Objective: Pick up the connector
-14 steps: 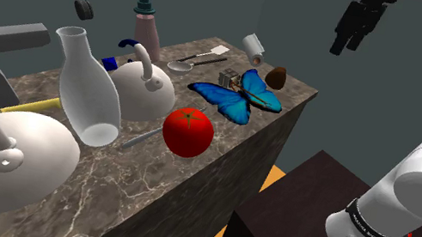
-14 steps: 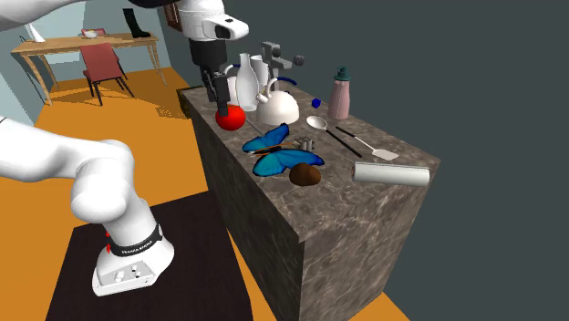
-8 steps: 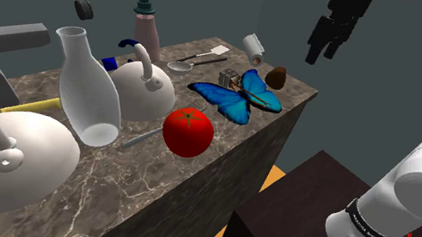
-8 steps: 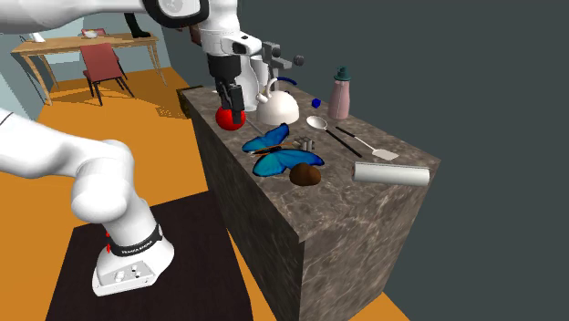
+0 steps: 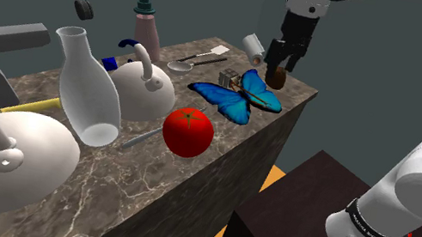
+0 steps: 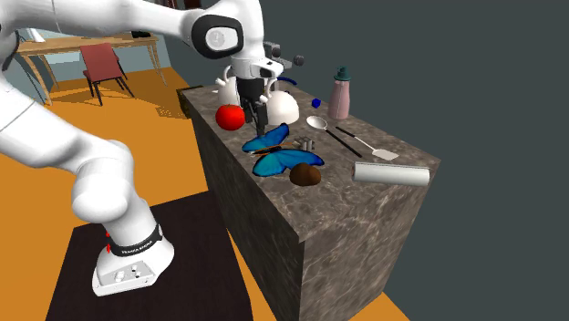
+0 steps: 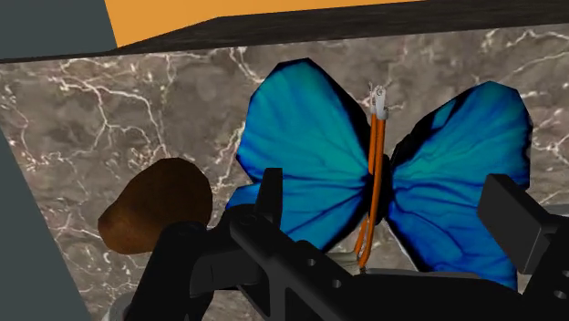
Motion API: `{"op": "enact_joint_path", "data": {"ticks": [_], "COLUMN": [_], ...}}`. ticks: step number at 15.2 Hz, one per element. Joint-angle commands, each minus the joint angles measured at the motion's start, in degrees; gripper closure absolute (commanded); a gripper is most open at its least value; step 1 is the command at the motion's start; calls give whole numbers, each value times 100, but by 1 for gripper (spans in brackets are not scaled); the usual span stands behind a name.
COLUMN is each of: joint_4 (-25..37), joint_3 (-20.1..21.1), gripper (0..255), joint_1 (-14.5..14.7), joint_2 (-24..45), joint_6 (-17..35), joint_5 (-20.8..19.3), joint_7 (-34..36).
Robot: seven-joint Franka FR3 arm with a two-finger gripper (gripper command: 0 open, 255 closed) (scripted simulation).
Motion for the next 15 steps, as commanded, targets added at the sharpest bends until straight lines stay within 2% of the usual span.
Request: {"op": "enact_joint_path", "data": {"ticks": [1,6,15], "joint_4": [19,235,-156], "joint_3": [99,323,352], "gripper": [0,0,0], "joint_1": [8,11,11], "joint_2": [341,1243,1473], "joint_6": [340,1034,1654], "joint_5": [-18,-136,-155], "joint_7": [98,367,395]}}
